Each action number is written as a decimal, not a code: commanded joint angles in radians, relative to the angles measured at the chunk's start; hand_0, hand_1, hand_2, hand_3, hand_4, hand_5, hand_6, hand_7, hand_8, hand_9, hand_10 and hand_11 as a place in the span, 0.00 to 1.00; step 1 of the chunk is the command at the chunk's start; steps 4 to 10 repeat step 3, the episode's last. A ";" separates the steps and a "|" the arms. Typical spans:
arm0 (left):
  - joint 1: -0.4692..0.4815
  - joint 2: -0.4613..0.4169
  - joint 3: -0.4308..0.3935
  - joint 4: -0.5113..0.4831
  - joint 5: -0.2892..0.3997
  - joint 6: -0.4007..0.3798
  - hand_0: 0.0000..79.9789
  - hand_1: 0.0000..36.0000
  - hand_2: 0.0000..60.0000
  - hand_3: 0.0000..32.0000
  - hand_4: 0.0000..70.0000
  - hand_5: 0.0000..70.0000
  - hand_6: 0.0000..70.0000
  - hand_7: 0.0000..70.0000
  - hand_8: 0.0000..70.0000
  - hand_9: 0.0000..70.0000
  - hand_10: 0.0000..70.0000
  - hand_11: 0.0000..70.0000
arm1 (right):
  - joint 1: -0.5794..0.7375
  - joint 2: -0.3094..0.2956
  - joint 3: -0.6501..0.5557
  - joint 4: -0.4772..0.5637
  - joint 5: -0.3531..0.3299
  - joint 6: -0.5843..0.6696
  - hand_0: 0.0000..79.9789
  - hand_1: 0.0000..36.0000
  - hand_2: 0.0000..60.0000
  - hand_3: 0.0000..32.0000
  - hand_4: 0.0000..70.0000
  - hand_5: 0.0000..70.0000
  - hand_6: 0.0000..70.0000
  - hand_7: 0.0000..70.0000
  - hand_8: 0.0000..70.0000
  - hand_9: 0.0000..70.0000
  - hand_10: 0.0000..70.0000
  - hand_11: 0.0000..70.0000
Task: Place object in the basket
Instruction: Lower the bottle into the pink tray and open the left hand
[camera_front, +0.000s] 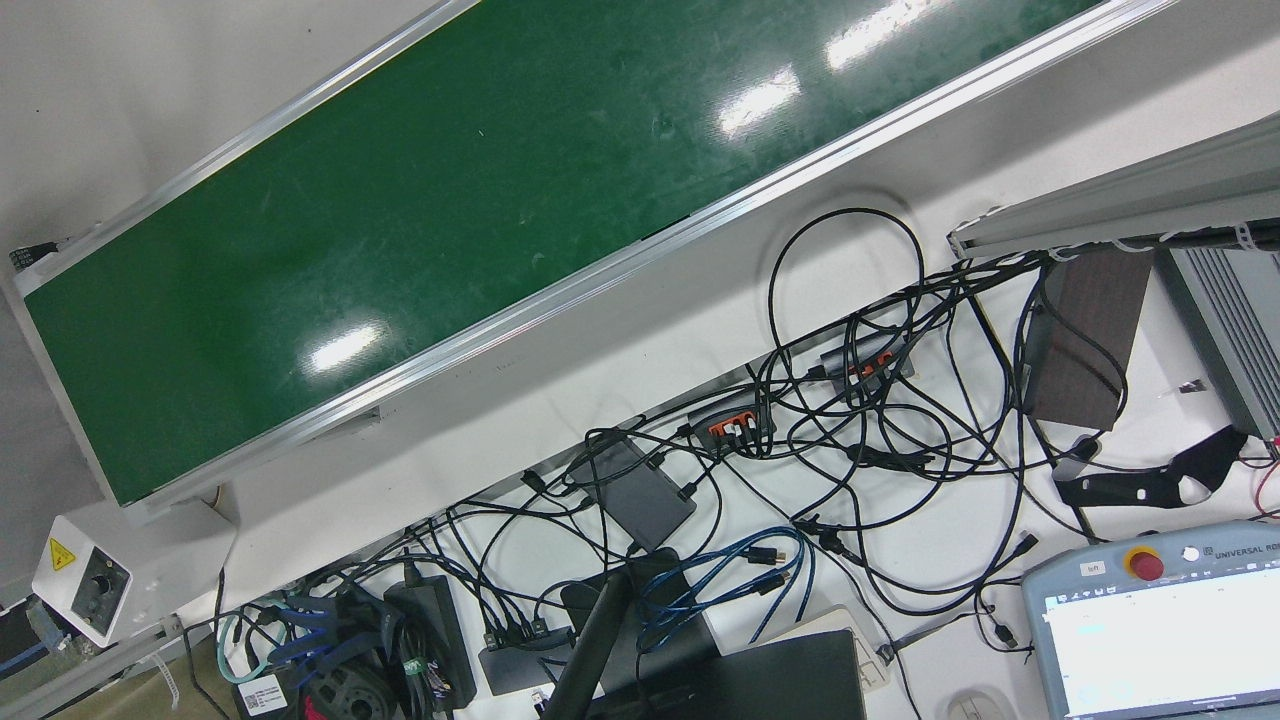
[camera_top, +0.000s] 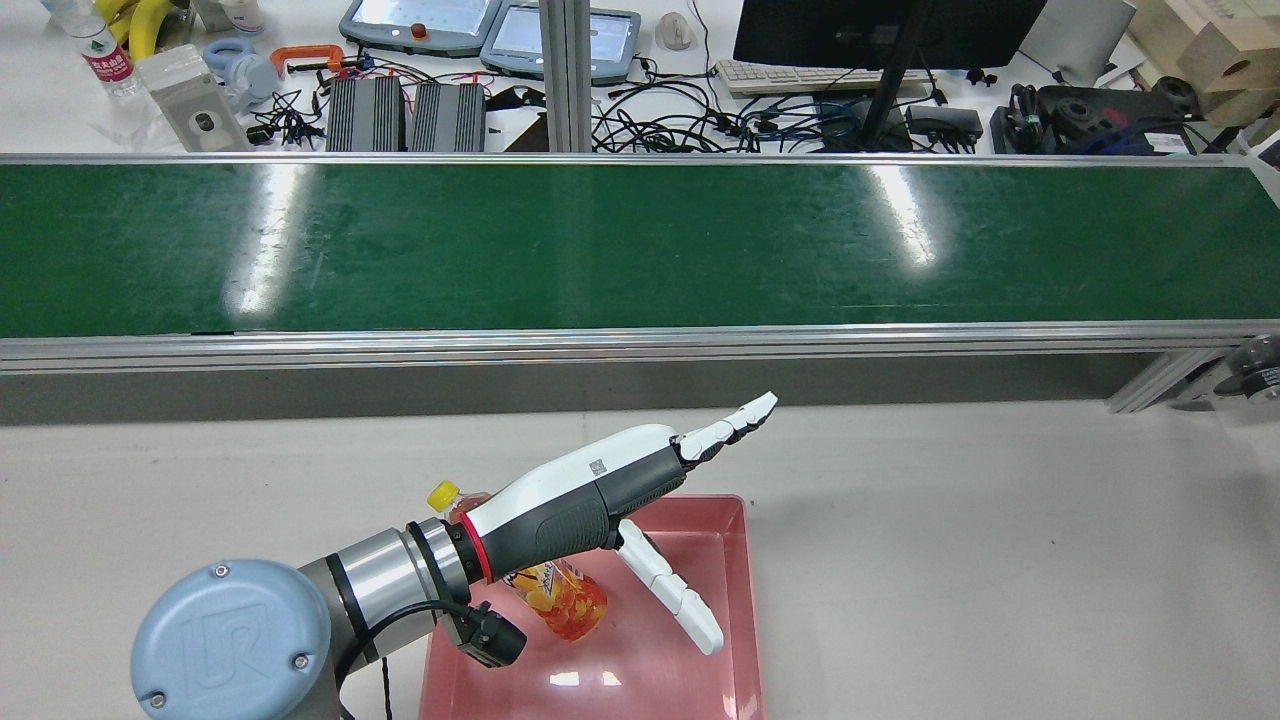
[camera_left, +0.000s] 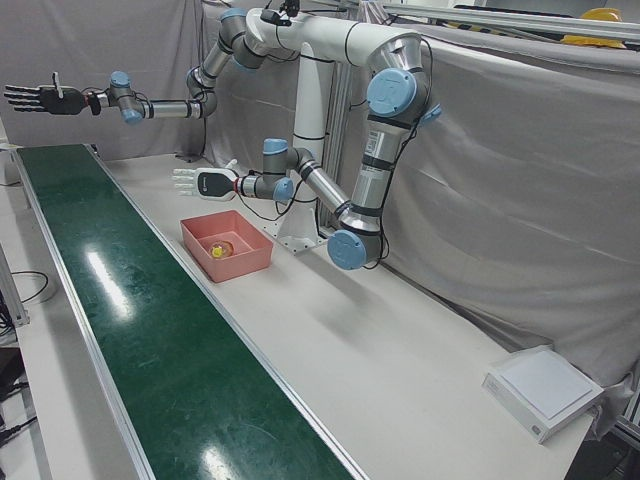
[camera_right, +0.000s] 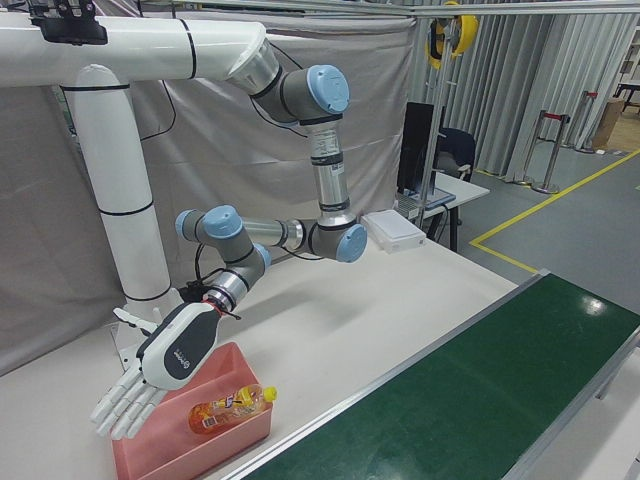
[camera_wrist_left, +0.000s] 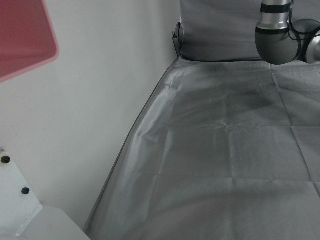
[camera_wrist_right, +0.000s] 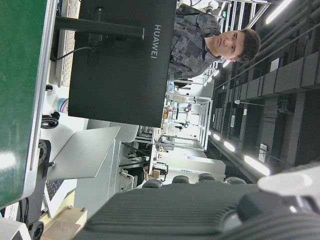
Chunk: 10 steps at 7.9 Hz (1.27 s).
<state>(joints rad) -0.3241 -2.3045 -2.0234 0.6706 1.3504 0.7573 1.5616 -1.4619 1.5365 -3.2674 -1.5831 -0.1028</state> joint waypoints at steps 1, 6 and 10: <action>-0.026 0.000 -0.003 0.000 0.001 -0.007 0.59 0.24 0.00 0.00 0.00 0.00 0.00 0.01 0.00 0.00 0.02 0.05 | 0.000 0.000 0.001 0.000 0.000 0.000 0.00 0.00 0.00 0.00 0.00 0.00 0.00 0.00 0.00 0.00 0.00 0.00; -0.029 -0.001 -0.005 0.000 0.001 -0.022 0.59 0.28 0.00 0.00 0.00 0.00 0.00 0.00 0.00 0.00 0.03 0.07 | 0.000 0.000 0.001 0.000 0.000 0.000 0.00 0.00 0.00 0.00 0.00 0.00 0.00 0.00 0.00 0.00 0.00 0.00; -0.029 -0.001 -0.005 0.000 0.001 -0.022 0.59 0.28 0.00 0.00 0.00 0.00 0.00 0.00 0.00 0.00 0.03 0.07 | 0.000 0.000 0.001 0.000 0.000 0.000 0.00 0.00 0.00 0.00 0.00 0.00 0.00 0.00 0.00 0.00 0.00 0.00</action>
